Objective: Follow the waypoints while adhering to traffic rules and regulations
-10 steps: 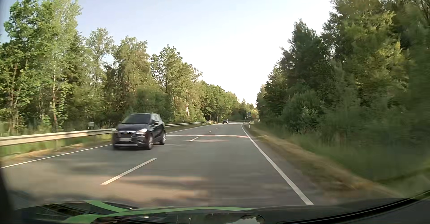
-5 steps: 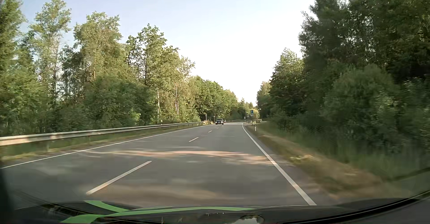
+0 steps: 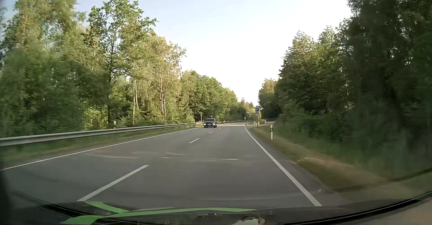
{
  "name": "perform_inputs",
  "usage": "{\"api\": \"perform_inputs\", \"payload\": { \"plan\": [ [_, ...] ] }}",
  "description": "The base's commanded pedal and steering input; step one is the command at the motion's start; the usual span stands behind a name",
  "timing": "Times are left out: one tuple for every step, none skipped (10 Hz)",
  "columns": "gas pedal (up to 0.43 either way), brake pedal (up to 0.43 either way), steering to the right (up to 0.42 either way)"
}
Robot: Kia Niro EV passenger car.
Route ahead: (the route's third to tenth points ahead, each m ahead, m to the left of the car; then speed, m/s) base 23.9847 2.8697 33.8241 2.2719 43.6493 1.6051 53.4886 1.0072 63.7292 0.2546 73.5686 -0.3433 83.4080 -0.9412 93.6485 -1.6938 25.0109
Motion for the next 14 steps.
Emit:
{"api": "perform_inputs", "payload": {
  "plan": [
    [0.000,0.000,0.001],
    [0.000,0.000,0.002],
    [0.000,0.000,0.003],
    [0.000,0.000,0.002],
    [0.000,0.000,0.003],
    [0.000,0.000,0.003],
    [0.000,0.000,0.003],
    [0.000,0.000,0.003],
    [0.000,0.000,0.003],
    [0.000,0.000,0.003],
    [0.000,0.000,0.003],
    [0.000,0.000,0.003],
    [0.000,0.000,0.003],
    [0.000,0.000,0.003]
  ]
}}
